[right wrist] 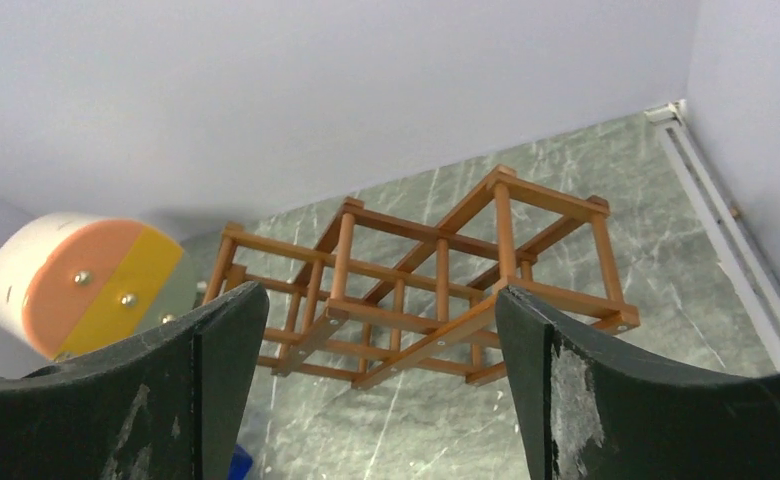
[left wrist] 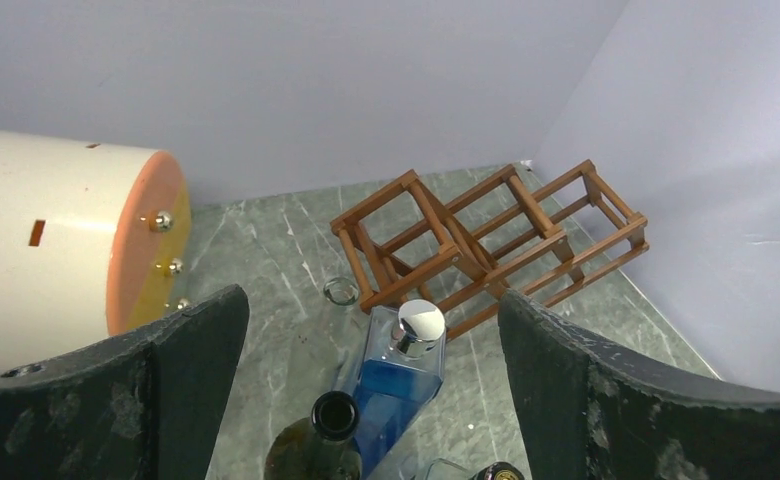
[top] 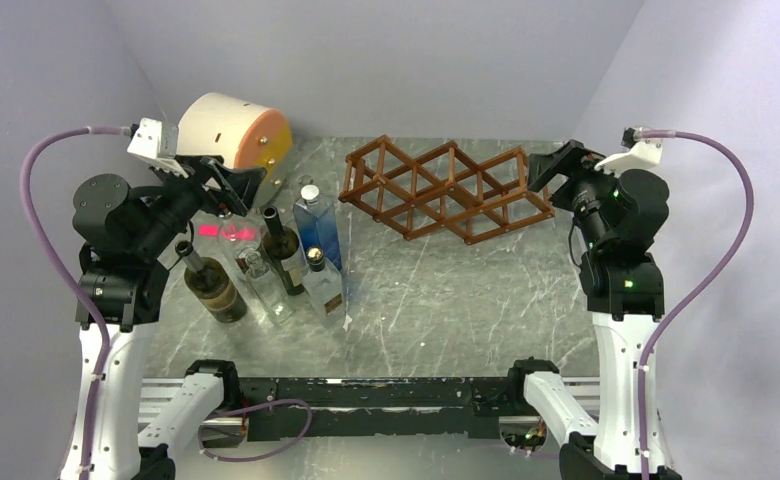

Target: Put the wine bottle on the wine rack

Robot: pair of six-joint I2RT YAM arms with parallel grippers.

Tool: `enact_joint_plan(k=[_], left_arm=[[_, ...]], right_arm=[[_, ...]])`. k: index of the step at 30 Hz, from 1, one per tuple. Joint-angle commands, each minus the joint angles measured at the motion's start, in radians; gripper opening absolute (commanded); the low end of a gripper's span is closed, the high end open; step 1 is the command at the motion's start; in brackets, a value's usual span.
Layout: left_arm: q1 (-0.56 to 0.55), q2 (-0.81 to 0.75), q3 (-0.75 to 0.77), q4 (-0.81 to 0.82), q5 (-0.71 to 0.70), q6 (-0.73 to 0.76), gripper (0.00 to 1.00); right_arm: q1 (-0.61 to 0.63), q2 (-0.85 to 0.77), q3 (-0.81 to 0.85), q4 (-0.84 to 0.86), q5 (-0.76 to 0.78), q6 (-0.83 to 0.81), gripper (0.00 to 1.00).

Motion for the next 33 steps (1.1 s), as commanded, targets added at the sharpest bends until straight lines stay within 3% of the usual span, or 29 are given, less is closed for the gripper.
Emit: enact_joint_plan(k=[1,7,12,18,20,23,30,33], left_arm=[[0.014,-0.005,0.016,0.043,0.065,-0.037,0.99],[0.016,-0.029,-0.033,0.121,0.209,-0.042,0.97],[0.017,-0.042,-0.054,0.151,0.251,-0.048,0.93],[0.017,-0.067,-0.098,0.215,0.254,-0.073,0.96],[0.017,-0.068,-0.106,0.225,0.252,-0.075,0.97],[0.017,-0.063,-0.103,0.224,0.258,-0.068,0.97],[0.017,-0.065,-0.08,0.178,0.228,-0.043,0.96],[0.017,-0.083,-0.086,0.16,0.18,-0.036,0.95]], right_arm=[[-0.011,-0.004,-0.016,0.038,-0.145,0.01,0.91],[-0.013,0.029,-0.022,0.033,-0.386,-0.04,0.9],[-0.012,0.102,0.015,0.042,-0.585,-0.007,0.85],[0.017,0.169,0.005,0.172,-0.773,0.056,0.8],[0.093,0.171,-0.017,0.23,-0.725,0.057,0.8],[0.274,0.209,0.013,0.221,-0.532,0.014,0.81],[0.639,0.469,0.215,0.115,-0.205,-0.082,0.74],[0.763,0.56,0.293,0.077,-0.139,-0.152,0.75]])
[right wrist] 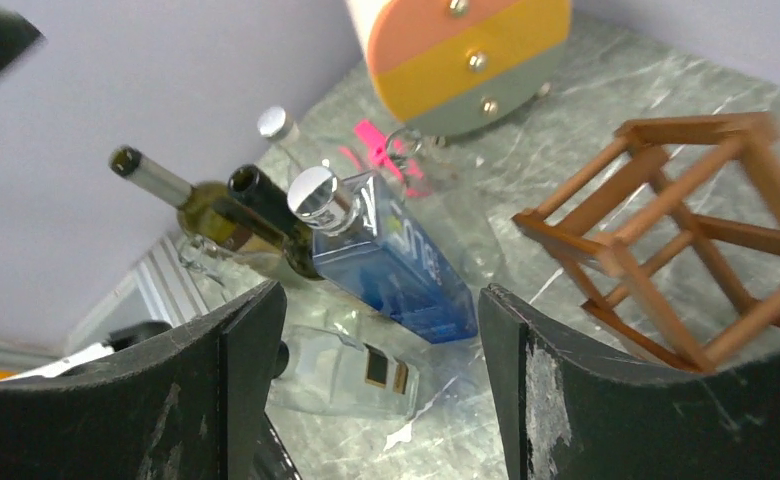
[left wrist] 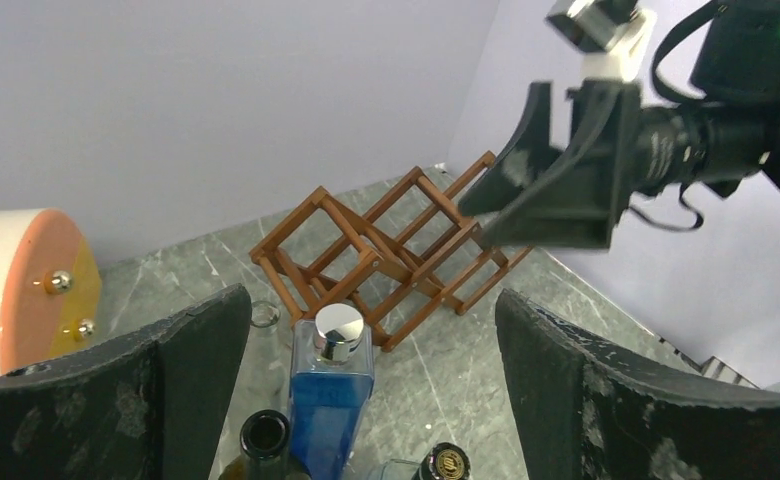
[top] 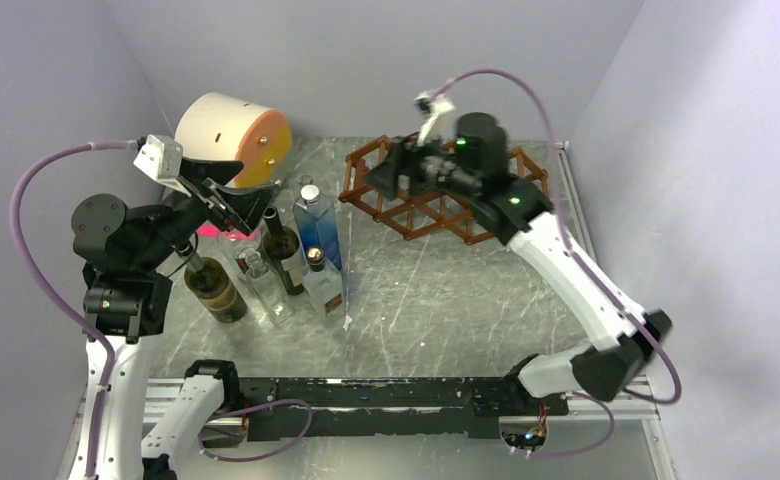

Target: Put the wine bottle on the wine rack

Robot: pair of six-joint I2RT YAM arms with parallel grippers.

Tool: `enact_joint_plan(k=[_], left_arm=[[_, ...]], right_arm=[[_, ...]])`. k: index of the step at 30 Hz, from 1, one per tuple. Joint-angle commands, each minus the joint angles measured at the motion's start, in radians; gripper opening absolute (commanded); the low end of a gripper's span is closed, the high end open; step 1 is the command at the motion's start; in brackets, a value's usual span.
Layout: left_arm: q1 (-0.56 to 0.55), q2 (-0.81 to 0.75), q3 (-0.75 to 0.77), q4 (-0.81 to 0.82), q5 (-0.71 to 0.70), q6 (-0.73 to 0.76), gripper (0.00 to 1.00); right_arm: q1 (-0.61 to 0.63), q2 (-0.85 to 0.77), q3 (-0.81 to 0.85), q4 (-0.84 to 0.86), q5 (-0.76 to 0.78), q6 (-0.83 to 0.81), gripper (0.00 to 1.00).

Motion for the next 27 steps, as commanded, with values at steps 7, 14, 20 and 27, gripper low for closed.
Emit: enact_joint_plan(k=[7,14,20,27], left_arm=[[0.012,-0.055,-0.004,-0.013,-0.093,0.029,0.96],[0.011,-0.061,-0.01,-0.005,-0.111,0.028,0.95],[0.011,-0.068,-0.004,-0.037,-0.155,0.043,0.96],[0.011,-0.093,-0.001,-0.073,-0.174,0.067,0.96]], right_arm=[[0.304,0.223,0.169,-0.103,0.415,-0.183,0.84],[0.35,0.328,0.215,-0.139,0.427,-0.223,0.89],[0.352,0.431,0.275,-0.166,0.38,-0.238,0.87],[0.352,0.468,0.26,-0.122,0.363,-0.27,0.81]])
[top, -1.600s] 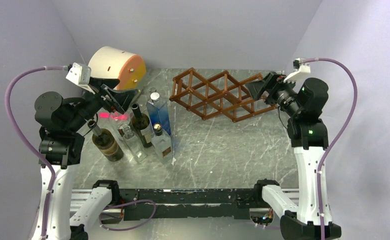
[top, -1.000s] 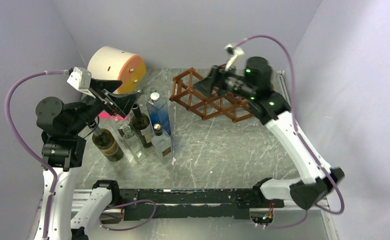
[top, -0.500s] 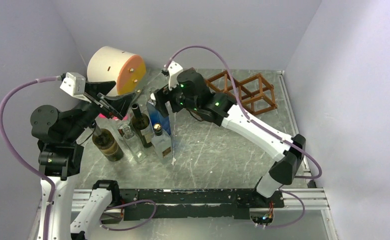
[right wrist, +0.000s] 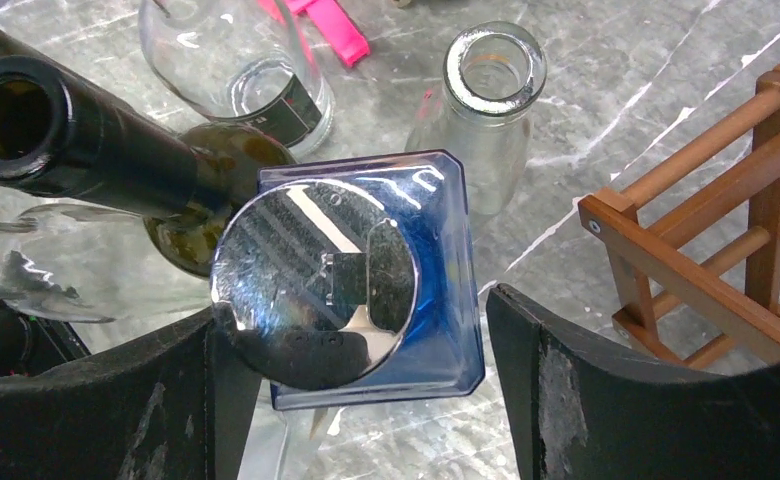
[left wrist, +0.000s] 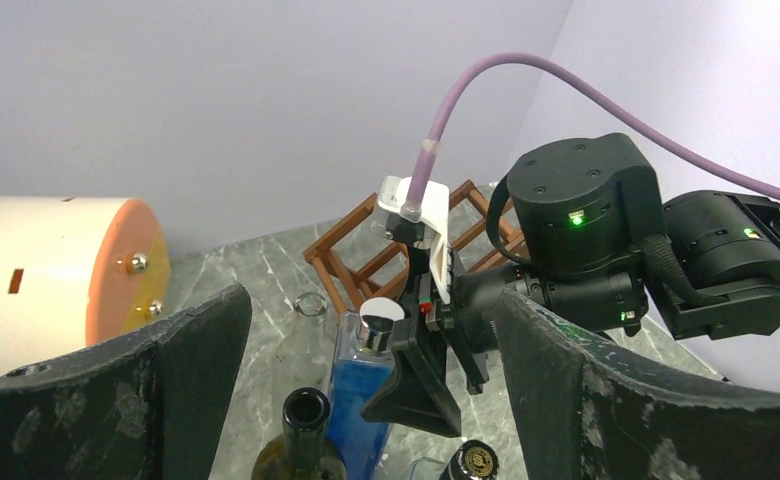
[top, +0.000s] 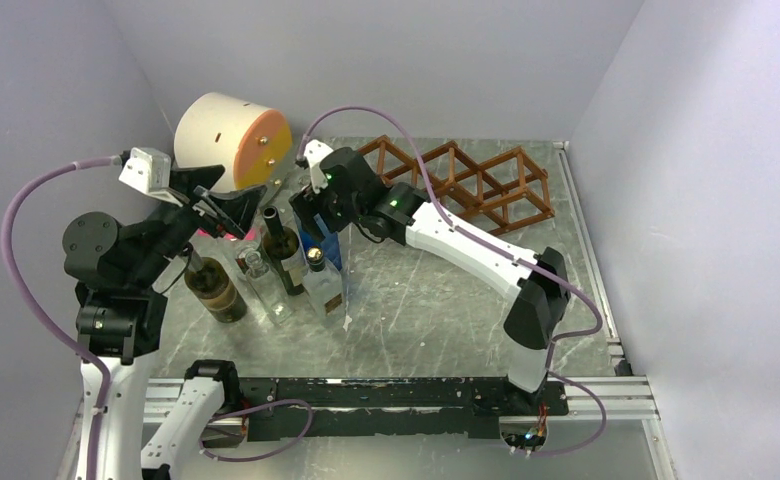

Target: Put the wine bottle on the wine rack

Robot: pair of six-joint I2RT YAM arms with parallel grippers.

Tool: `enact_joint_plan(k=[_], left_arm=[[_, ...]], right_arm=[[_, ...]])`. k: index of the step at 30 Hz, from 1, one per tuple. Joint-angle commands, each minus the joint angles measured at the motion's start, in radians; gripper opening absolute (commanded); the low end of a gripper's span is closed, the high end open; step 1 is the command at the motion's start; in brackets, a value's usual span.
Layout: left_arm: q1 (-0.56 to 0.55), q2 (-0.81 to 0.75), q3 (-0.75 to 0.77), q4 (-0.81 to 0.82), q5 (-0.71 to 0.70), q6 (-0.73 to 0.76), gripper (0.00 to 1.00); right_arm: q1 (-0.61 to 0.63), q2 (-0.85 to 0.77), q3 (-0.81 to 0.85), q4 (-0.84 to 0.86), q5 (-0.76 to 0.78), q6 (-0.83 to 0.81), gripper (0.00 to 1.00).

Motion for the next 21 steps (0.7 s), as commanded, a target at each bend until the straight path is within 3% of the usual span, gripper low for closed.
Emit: enact_joint_plan(k=[1,7,10,13,21], left_arm=[[0.011,-0.031,0.002,-0.015,-0.02,0.027,0.96],[0.011,-0.054,-0.004,-0.018,0.007,0.042,0.96],[0.01,-0.056,-0.006,-0.005,0.047,0.036,0.95],[0.006,-0.053,-0.01,0.029,0.093,0.003,0.92],[-0.088,0.03,0.009,0.094,0.291,-0.029,0.91]], right_arm=[[0.004,0.002,0.005,0.043,-0.023,-0.038,0.79],[0.004,-0.01,-0.041,0.098,-0.008,-0.062,0.7],[0.004,-0.04,-0.075,0.129,0.035,-0.064,0.54],[0.004,-0.086,-0.119,0.172,0.08,-0.056,0.45],[0.002,-0.268,-0.24,0.22,0.177,-0.008,0.36]])
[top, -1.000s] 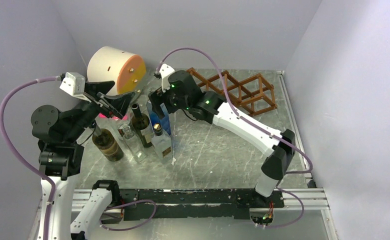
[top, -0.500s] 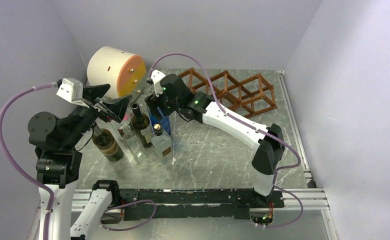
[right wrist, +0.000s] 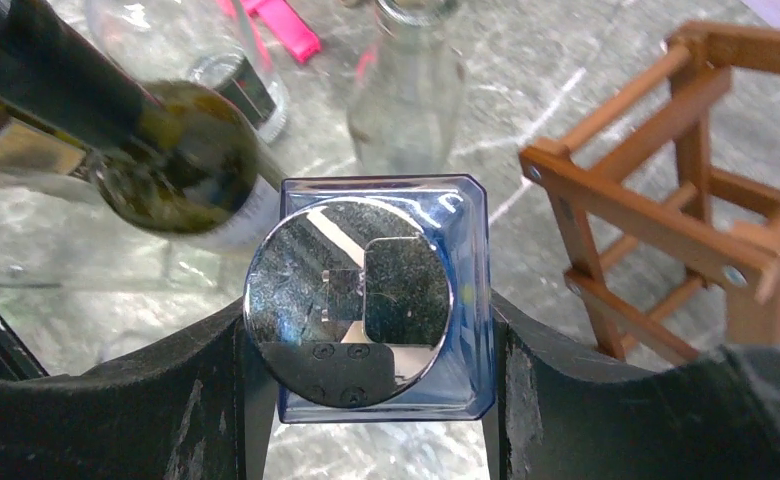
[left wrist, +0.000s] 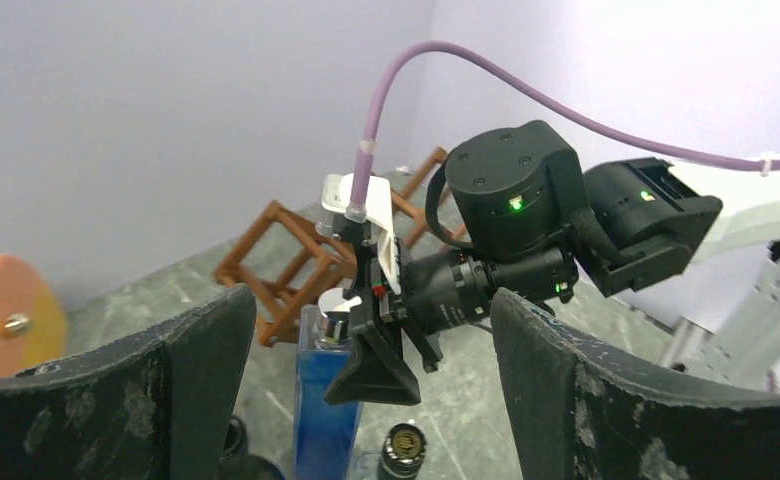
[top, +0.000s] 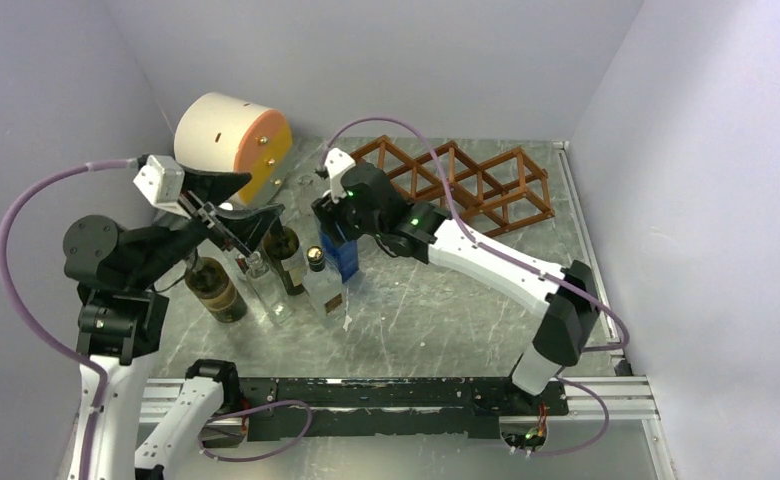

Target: Put the wine bottle on the wine rack

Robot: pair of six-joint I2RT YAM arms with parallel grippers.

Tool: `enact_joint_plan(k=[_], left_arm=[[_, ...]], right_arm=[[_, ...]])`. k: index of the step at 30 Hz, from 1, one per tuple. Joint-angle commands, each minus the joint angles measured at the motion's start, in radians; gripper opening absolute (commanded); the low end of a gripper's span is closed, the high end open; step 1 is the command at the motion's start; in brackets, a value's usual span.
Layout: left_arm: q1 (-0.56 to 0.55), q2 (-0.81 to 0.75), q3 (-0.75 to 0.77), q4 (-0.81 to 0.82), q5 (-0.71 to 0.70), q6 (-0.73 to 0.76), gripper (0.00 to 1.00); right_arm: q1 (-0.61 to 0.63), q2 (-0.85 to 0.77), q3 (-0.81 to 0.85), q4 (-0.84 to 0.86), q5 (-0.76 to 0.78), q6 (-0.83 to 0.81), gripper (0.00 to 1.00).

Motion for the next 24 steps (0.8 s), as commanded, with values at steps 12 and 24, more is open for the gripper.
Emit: enact_joint_plan(k=[12,24], left_arm=[[-0.105,0.161,-0.084,0.331,0.147,-0.178,0.97],[-0.375,0.345,-0.129,0.3,-0.07,0.103,0.99]], right_arm=[[-0.006,-0.501,-0.323,0.094,0.255,0.228,0.31],[-0.006,-0.697,-0.383,0.054,0.41,0.46,0.26]])
